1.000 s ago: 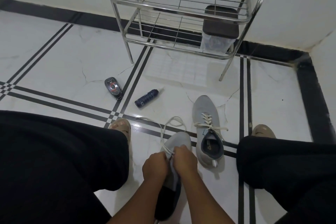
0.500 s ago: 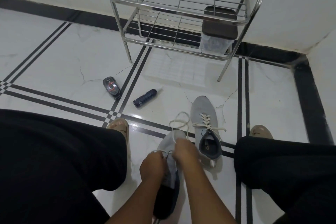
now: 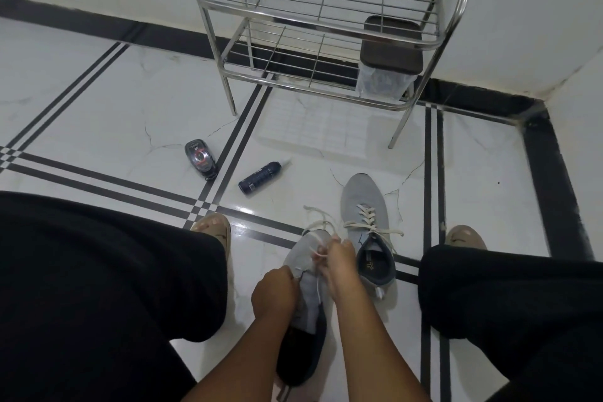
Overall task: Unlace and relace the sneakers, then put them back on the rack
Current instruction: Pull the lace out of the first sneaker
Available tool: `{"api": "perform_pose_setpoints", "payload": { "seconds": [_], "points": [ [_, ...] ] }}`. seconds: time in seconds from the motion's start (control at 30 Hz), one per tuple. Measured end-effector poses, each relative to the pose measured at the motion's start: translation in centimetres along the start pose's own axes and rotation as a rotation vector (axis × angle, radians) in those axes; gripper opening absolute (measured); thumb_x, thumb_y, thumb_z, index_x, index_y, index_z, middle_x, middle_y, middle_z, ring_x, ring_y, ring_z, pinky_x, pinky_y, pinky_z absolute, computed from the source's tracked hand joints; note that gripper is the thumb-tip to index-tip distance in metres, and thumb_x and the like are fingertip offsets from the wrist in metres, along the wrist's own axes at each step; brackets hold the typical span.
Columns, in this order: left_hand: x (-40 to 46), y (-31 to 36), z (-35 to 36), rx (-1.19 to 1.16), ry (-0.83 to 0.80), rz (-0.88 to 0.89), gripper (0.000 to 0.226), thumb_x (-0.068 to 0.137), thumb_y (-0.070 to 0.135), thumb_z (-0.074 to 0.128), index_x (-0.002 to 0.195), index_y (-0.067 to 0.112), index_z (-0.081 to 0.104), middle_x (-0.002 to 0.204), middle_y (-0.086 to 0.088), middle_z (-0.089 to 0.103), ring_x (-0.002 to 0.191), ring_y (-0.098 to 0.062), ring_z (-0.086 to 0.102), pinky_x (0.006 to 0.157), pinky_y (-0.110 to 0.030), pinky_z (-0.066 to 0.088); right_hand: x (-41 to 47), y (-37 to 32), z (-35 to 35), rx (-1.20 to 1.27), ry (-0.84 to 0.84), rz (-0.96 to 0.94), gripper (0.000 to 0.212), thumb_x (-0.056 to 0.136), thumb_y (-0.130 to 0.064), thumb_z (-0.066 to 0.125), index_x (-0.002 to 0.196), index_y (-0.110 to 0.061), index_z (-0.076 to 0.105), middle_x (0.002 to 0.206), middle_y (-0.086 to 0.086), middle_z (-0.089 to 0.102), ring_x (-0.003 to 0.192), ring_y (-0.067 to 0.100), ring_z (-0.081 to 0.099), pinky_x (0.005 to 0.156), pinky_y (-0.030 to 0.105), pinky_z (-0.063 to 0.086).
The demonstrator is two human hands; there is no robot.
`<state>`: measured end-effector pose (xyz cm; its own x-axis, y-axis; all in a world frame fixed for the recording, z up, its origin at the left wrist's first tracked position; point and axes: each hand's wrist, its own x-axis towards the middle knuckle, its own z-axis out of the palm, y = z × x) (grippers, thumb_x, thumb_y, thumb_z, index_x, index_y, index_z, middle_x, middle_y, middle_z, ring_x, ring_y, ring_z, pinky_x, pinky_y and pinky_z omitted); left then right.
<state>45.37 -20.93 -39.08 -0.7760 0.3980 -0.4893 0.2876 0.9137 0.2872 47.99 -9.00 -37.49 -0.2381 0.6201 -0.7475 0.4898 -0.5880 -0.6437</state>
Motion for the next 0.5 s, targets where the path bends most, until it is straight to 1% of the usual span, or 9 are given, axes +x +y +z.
{"api": "perform_pose_setpoints", "payload": {
  "seconds": [0.07,0.1,0.2,0.27,0.33,0.37,0.4,0.43,0.5],
  "points": [
    [0.0,0.5,-0.3,-0.012,-0.023,0.028,0.025,0.094,0.034,0.045,0.1,0.019,0.063,0.097,0.0,0.065,0.086,-0.02,0.062,0.062,-0.026,0.04,0.0,0.6,0.1,-0.276,0.031,-0.093,0.038,0.101,-0.029,0.032,0.127,-0.005,0.043,0.116,0.02,0.06,0.103,0.036,0.061,0.086,0.042,0.052],
    [0.0,0.6,-0.3,-0.01,-0.034,0.034,0.024,0.094,0.034,0.046,0.1,0.018,0.063,0.098,0.0,0.065,0.087,-0.02,0.063,0.063,-0.026,0.04,-0.2,0.5,0.0,-0.322,0.038,-0.123,0.04,0.1,-0.03,0.032,0.13,-0.005,0.041,0.122,0.021,0.058,0.108,0.037,0.059,0.09,0.044,0.051],
    [-0.2,1.0,-0.3,0.013,-0.041,0.059,0.021,0.092,0.031,0.051,0.1,0.016,0.063,0.099,-0.001,0.066,0.089,-0.02,0.064,0.064,-0.025,0.042,-0.5,0.0,-0.4,-0.372,0.051,-0.181,0.039,0.101,-0.028,0.033,0.131,-0.004,0.04,0.127,0.019,0.054,0.111,0.035,0.056,0.093,0.042,0.049],
    [-0.4,1.3,-0.4,0.034,-0.034,0.081,0.019,0.091,0.028,0.053,0.1,0.015,0.063,0.1,-0.002,0.066,0.09,-0.02,0.064,0.065,-0.024,0.042,-0.6,-0.1,-0.7,-0.423,0.034,-0.182,0.038,0.102,-0.028,0.033,0.131,-0.005,0.041,0.127,0.017,0.054,0.111,0.034,0.055,0.094,0.041,0.048],
    [-0.4,1.3,-0.6,0.06,-0.029,0.086,0.019,0.092,0.026,0.051,0.1,0.013,0.062,0.101,-0.003,0.066,0.09,-0.02,0.064,0.066,-0.024,0.043,-1.2,-0.6,-1.2,-0.527,0.029,-0.21,0.036,0.102,-0.026,0.033,0.129,-0.005,0.043,0.127,0.017,0.054,0.114,0.035,0.053,0.091,0.035,0.045],
    [-0.4,1.1,-0.6,0.064,-0.033,0.067,0.019,0.093,0.025,0.05,0.101,0.012,0.062,0.102,-0.003,0.066,0.091,-0.02,0.064,0.067,-0.024,0.044,-1.6,-1.2,-1.4,-0.554,0.007,-0.221,0.034,0.102,-0.026,0.034,0.127,-0.006,0.045,0.123,0.017,0.055,0.11,0.034,0.054,0.083,0.032,0.044],
    [-0.5,1.0,-0.8,0.054,-0.04,0.033,0.021,0.093,0.025,0.049,0.103,0.011,0.061,0.104,-0.004,0.065,0.092,-0.021,0.064,0.069,-0.025,0.046,-2.0,-2.0,-1.7,-0.567,-0.039,-0.229,0.029,0.101,-0.025,0.035,0.12,-0.008,0.048,0.113,0.016,0.057,0.099,0.031,0.057,0.071,0.028,0.042],
    [-0.5,0.9,-0.8,0.014,-0.038,0.002,0.024,0.093,0.028,0.05,0.108,0.011,0.058,0.107,-0.005,0.063,0.095,-0.023,0.063,0.072,-0.028,0.048,-2.6,-3.0,-2.1,-0.588,-0.107,-0.222,0.022,0.1,-0.023,0.038,0.11,-0.011,0.052,0.1,0.013,0.059,0.081,0.026,0.057,0.06,0.025,0.04],
    [-0.4,1.1,-1.7,-0.173,-0.021,-0.048,0.042,0.09,0.036,0.057,0.124,0.013,0.045,0.119,-0.007,0.055,0.103,-0.026,0.06,0.076,-0.032,0.048,-4.3,-5.6,-3.3,-0.728,-0.282,-0.15,0.014,0.095,-0.017,0.044,0.087,-0.011,0.053,0.071,0.006,0.058,0.049,0.016,0.044,0.044,0.02,0.031]
  ]
}}
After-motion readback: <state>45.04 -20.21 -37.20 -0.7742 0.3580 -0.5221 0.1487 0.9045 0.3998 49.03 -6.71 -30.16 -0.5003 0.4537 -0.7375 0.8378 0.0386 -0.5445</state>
